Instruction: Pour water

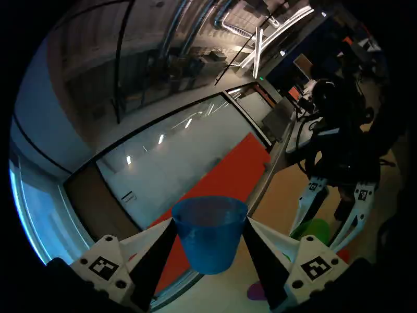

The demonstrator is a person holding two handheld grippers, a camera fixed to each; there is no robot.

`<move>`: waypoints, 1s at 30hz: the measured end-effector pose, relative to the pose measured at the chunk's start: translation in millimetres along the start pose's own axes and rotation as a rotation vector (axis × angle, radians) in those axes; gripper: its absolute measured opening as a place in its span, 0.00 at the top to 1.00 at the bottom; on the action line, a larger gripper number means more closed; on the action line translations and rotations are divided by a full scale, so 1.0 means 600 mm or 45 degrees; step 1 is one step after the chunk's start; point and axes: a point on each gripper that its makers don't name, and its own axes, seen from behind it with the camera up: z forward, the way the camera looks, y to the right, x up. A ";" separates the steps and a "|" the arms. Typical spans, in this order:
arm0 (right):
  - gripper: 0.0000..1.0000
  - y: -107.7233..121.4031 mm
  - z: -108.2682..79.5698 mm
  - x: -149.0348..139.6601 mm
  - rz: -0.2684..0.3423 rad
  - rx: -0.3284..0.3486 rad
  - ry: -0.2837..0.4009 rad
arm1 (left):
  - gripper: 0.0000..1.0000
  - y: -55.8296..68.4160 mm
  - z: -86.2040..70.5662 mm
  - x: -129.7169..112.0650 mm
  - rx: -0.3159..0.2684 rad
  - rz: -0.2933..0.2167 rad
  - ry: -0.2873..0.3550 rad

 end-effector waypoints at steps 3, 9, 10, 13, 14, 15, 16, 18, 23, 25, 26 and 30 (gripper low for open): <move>0.10 -0.002 -0.002 0.004 0.004 -0.002 0.006 | 0.15 -0.004 0.002 -0.004 -0.007 -0.103 -0.003; 0.10 -0.006 -0.005 0.007 0.006 -0.002 0.010 | 0.15 -0.020 0.002 -0.017 -0.007 -0.332 -0.020; 0.10 -0.007 -0.005 0.007 0.006 -0.003 0.010 | 0.15 -0.022 0.002 -0.016 -0.010 -0.373 -0.016; 0.10 -0.007 -0.005 0.010 0.005 -0.003 0.012 | 0.15 -0.027 0.004 -0.014 -0.022 -0.487 -0.005; 0.10 -0.008 -0.005 0.010 0.005 -0.003 0.012 | 0.15 -0.027 0.004 -0.014 -0.028 -0.523 -0.001; 0.10 -0.008 -0.005 0.011 0.005 -0.004 0.012 | 0.15 -0.028 0.005 -0.013 -0.034 -0.560 0.002; 0.10 -0.008 -0.005 0.011 0.005 -0.004 0.013 | 0.15 -0.028 0.006 -0.014 -0.039 -0.593 0.003; 0.10 -0.008 -0.005 0.012 0.005 -0.006 0.015 | 0.15 -0.027 0.008 -0.015 -0.047 -0.652 0.003; 0.10 -0.008 -0.004 0.013 0.005 -0.008 0.014 | 0.15 -0.031 0.012 -0.022 -0.050 -0.744 -0.003; 0.10 -0.008 -0.003 0.013 0.004 -0.009 0.013 | 0.15 -0.033 0.013 -0.025 -0.049 -0.763 -0.007; 0.10 -0.008 -0.003 0.013 0.003 -0.010 0.013 | 0.15 -0.034 0.013 -0.027 -0.049 -0.767 -0.010; 0.10 -0.007 -0.003 0.012 0.004 -0.010 0.014 | 0.15 -0.036 0.012 -0.034 -0.043 -0.760 -0.023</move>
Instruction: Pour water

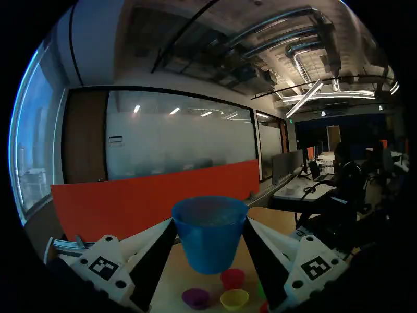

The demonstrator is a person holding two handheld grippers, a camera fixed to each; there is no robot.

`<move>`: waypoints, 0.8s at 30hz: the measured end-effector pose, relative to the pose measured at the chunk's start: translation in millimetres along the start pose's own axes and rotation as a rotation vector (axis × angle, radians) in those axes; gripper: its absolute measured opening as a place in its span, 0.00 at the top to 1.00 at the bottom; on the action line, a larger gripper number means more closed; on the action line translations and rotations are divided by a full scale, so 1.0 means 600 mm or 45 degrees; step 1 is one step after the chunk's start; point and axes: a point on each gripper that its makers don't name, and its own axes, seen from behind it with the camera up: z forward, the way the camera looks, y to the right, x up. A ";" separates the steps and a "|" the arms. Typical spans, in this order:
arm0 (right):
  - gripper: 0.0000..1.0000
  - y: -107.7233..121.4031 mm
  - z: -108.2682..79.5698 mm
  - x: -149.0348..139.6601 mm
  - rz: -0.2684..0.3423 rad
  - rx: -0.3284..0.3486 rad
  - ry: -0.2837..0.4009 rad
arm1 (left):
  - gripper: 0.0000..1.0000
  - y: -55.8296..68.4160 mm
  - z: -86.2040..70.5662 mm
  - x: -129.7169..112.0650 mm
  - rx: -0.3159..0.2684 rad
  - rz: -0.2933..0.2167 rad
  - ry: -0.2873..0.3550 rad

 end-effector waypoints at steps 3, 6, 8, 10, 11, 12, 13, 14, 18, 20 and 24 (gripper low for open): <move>0.10 0.001 0.000 -0.002 0.002 -0.003 -0.002 | 0.15 -0.002 -0.002 -0.007 0.007 0.014 -0.010; 0.10 0.003 0.000 -0.002 0.003 -0.007 -0.003 | 0.15 -0.004 -0.005 -0.017 0.013 0.018 -0.027; 0.10 0.004 -0.001 -0.002 0.006 -0.012 -0.004 | 0.15 -0.007 -0.006 -0.023 0.017 0.018 -0.038; 0.10 0.007 -0.004 -0.001 0.009 -0.018 -0.004 | 0.15 -0.010 -0.007 -0.028 0.022 0.020 -0.045; 0.10 0.009 -0.005 -0.001 0.012 -0.021 -0.004 | 0.15 -0.011 -0.008 -0.029 0.025 0.021 -0.046; 0.10 0.011 -0.007 0.000 0.014 -0.024 -0.004 | 0.15 -0.012 -0.009 -0.031 0.029 0.022 -0.048; 0.10 0.014 -0.009 0.001 0.016 -0.030 -0.005 | 0.15 -0.012 -0.010 -0.033 0.027 0.023 -0.050; 0.10 0.016 -0.012 0.001 0.018 -0.035 -0.006 | 0.15 -0.011 -0.011 -0.035 0.025 0.023 -0.052; 0.10 0.027 -0.023 0.001 0.025 -0.059 -0.012 | 0.15 -0.006 -0.015 -0.049 0.012 0.015 -0.066; 0.10 0.034 -0.031 -0.003 0.025 -0.071 -0.021 | 0.15 -0.007 -0.018 -0.058 0.012 0.015 -0.075; 0.10 0.049 -0.046 -0.009 0.022 -0.104 -0.037 | 0.15 -0.008 -0.025 -0.077 0.016 0.019 -0.097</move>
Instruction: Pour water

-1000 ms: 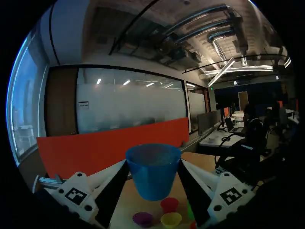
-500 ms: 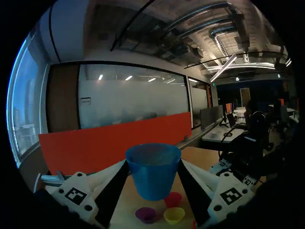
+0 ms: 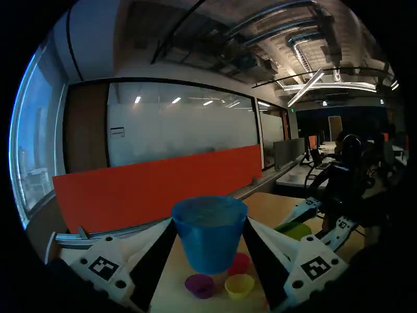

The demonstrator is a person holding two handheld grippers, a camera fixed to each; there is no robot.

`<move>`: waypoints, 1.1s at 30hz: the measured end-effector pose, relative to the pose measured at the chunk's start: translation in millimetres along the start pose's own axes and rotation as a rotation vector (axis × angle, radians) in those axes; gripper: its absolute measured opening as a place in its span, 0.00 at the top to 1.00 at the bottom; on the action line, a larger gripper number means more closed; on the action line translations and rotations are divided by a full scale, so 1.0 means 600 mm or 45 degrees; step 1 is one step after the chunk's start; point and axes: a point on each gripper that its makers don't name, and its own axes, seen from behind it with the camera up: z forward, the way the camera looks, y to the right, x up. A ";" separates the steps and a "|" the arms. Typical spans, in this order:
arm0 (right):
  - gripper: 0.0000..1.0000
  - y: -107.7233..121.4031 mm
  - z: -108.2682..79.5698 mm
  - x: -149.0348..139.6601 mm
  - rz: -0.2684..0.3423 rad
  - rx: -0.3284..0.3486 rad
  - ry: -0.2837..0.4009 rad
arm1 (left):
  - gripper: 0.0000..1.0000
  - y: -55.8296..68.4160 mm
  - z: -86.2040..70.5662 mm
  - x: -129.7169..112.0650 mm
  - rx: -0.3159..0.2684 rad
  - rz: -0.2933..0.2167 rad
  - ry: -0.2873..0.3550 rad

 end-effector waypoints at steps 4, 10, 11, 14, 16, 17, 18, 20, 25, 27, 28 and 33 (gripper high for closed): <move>0.10 0.017 -0.016 0.000 0.002 -0.035 -0.006 | 0.15 -0.001 -0.006 -0.025 0.004 -0.014 -0.025; 0.10 0.040 -0.042 0.005 0.007 -0.083 -0.005 | 0.15 -0.006 -0.014 -0.053 0.019 -0.035 -0.050; 0.10 0.044 -0.046 0.006 0.007 -0.093 -0.005 | 0.15 -0.006 -0.016 -0.056 0.020 -0.038 -0.052; 0.10 0.057 -0.060 0.009 0.004 -0.122 -0.003 | 0.15 -0.006 -0.022 -0.064 0.020 -0.045 -0.054; 0.10 0.065 -0.067 0.011 0.005 -0.140 0.000 | 0.15 -0.006 -0.025 -0.068 0.020 -0.048 -0.055; 0.10 0.068 -0.069 0.012 0.006 -0.148 0.001 | 0.15 -0.006 -0.026 -0.070 0.021 -0.049 -0.056; 0.10 0.071 -0.072 0.012 0.007 -0.155 0.002 | 0.15 -0.006 -0.027 -0.072 0.022 -0.050 -0.058; 0.10 0.074 -0.074 0.013 0.014 -0.162 0.004 | 0.15 -0.005 -0.029 -0.076 0.020 -0.054 -0.061; 0.10 0.075 -0.076 0.009 0.021 -0.167 0.001 | 0.15 -0.003 -0.033 -0.089 0.017 -0.059 -0.074; 0.10 0.076 -0.076 0.007 0.020 -0.169 -0.005 | 0.15 -0.003 -0.034 -0.096 0.018 -0.057 -0.083; 0.10 0.078 -0.077 0.005 0.019 -0.174 -0.009 | 0.15 -0.003 -0.035 -0.100 0.019 -0.053 -0.090; 0.10 0.087 -0.078 -0.008 0.019 -0.193 -0.036 | 0.15 -0.002 -0.037 -0.123 0.017 -0.037 -0.128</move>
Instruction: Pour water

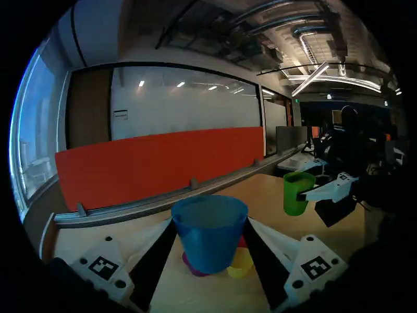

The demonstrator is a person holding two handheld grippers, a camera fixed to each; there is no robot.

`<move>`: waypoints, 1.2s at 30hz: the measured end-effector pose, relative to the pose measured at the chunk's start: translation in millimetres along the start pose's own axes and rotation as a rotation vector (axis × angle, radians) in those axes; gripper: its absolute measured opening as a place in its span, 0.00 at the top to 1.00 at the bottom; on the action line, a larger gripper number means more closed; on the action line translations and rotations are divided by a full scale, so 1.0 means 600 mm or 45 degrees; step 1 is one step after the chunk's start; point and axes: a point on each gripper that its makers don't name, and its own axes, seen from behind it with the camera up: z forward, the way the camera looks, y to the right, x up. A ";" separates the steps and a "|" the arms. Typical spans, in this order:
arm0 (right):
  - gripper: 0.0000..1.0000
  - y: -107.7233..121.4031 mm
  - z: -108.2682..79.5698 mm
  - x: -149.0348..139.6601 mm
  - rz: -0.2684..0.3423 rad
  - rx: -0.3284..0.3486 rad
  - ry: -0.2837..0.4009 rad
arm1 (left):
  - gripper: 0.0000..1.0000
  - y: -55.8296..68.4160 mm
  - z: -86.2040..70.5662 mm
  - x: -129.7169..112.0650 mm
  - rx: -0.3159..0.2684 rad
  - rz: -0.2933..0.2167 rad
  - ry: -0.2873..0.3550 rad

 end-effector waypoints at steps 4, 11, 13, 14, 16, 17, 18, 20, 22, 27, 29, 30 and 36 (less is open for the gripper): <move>0.10 0.004 0.000 -0.014 -0.001 0.000 -0.026 | 0.14 0.005 0.003 -0.026 -0.019 0.008 -0.048; 0.10 0.005 0.000 -0.038 -0.021 0.018 -0.082 | 0.14 0.018 0.012 -0.077 -0.058 0.038 -0.146; 0.10 0.006 0.001 -0.046 -0.027 0.022 -0.102 | 0.14 0.019 0.016 -0.091 -0.064 0.045 -0.175; 0.10 0.007 0.001 -0.050 -0.029 0.023 -0.111 | 0.14 0.019 0.018 -0.098 -0.066 0.048 -0.189; 0.10 0.010 0.001 -0.058 -0.031 0.027 -0.132 | 0.15 0.019 0.021 -0.111 -0.070 0.055 -0.217; 0.10 0.011 0.001 -0.062 -0.032 0.029 -0.142 | 0.14 0.020 0.022 -0.118 -0.073 0.058 -0.231; 0.10 0.012 0.002 -0.067 -0.032 0.031 -0.152 | 0.14 0.020 0.024 -0.124 -0.076 0.061 -0.244; 0.10 0.013 0.003 -0.076 -0.029 0.038 -0.174 | 0.14 0.021 0.027 -0.137 -0.085 0.064 -0.273; 0.10 0.013 0.004 -0.086 -0.026 0.046 -0.196 | 0.14 0.023 0.028 -0.149 -0.093 0.067 -0.301; 0.10 0.014 0.008 -0.110 -0.021 0.066 -0.255 | 0.14 0.026 0.030 -0.176 -0.111 0.081 -0.367; 0.10 0.016 0.009 -0.119 -0.023 0.071 -0.275 | 0.14 0.028 0.030 -0.187 -0.122 0.089 -0.393; 0.10 0.016 0.010 -0.123 -0.024 0.073 -0.285 | 0.14 0.029 0.030 -0.192 -0.127 0.092 -0.405; 0.09 0.018 0.015 -0.151 -0.020 0.096 -0.355 | 0.14 0.028 0.031 -0.224 -0.146 0.125 -0.486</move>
